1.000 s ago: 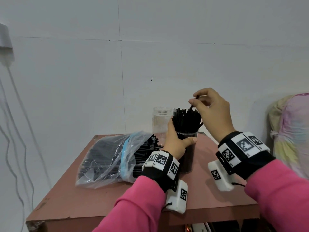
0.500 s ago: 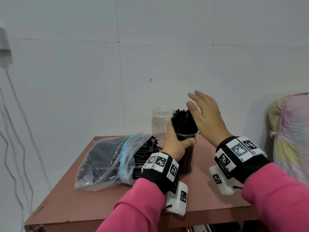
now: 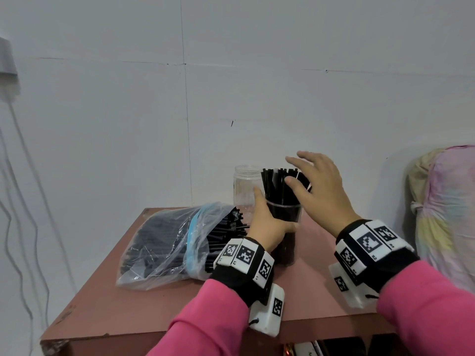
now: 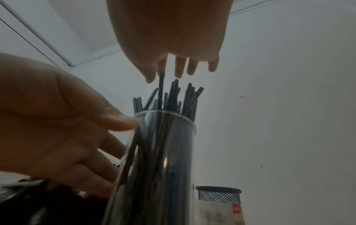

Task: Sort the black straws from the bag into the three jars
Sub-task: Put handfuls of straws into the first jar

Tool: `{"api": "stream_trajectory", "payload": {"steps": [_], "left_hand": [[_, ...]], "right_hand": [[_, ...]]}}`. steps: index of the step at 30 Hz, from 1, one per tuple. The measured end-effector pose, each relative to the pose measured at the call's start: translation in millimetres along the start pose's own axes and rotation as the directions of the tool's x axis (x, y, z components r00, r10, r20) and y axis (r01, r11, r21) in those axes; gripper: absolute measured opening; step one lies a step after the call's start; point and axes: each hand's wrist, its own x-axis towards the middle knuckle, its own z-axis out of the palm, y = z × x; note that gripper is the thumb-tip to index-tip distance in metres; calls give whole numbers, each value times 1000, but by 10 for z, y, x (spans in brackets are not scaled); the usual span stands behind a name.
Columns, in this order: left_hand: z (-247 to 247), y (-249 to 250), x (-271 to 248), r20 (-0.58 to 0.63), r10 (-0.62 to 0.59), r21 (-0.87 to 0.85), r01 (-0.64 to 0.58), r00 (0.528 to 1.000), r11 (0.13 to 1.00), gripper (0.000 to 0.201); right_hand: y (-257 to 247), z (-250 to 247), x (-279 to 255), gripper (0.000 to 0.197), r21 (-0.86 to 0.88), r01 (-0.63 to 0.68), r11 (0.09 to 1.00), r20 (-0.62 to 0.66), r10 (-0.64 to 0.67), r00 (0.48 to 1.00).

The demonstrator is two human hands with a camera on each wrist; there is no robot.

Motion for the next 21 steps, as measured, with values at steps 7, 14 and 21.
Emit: {"api": "stream_trajectory", "payload": {"steps": [7, 14, 21], "left_hand": [[-473, 194, -465, -200, 48, -56, -60, 979, 997, 72], [-1257, 371, -897, -238, 216, 248, -156, 947, 956, 27], [-1504, 127, -988, 14, 41, 848, -34, 999, 529, 46]], "right_hand": [[-153, 10, -349, 20, -88, -117, 989, 245, 136, 960], [12, 141, -287, 17, -252, -177, 951, 318, 254, 913], [-158, 137, -408, 23, -27, -263, 964, 212, 262, 941]]}}
